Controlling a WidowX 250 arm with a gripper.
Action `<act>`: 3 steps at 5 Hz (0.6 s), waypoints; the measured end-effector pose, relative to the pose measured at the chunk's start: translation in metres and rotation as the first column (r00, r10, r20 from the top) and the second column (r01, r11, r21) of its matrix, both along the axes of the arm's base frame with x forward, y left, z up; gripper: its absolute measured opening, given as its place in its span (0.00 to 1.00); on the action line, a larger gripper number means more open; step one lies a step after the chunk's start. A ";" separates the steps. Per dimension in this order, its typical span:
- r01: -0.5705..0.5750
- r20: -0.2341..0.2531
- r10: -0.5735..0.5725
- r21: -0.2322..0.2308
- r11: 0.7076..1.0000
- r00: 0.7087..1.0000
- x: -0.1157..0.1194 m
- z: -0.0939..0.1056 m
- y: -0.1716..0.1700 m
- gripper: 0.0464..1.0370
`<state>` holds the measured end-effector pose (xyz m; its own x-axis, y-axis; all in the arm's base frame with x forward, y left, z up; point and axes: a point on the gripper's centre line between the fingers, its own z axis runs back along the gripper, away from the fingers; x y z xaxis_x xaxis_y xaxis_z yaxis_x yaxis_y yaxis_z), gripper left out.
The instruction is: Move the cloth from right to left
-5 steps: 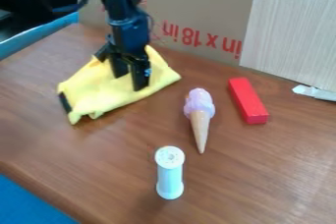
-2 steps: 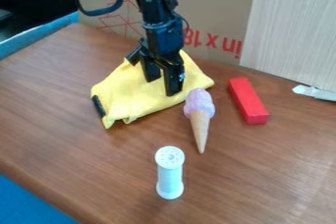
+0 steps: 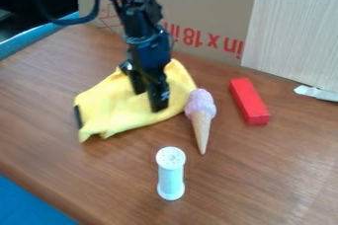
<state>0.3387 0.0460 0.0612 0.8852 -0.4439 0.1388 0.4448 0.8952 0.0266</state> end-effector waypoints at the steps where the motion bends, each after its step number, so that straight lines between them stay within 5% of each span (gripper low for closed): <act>1: 0.018 -0.017 -0.018 -0.004 1.000 1.000 -0.028 0.001 0.007 0.96; 3: 0.046 0.006 -0.046 -0.017 0.999 0.999 -0.067 0.016 0.014 0.96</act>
<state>0.2719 0.0601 0.0767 0.8632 -0.4815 0.1521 0.4852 0.8743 0.0139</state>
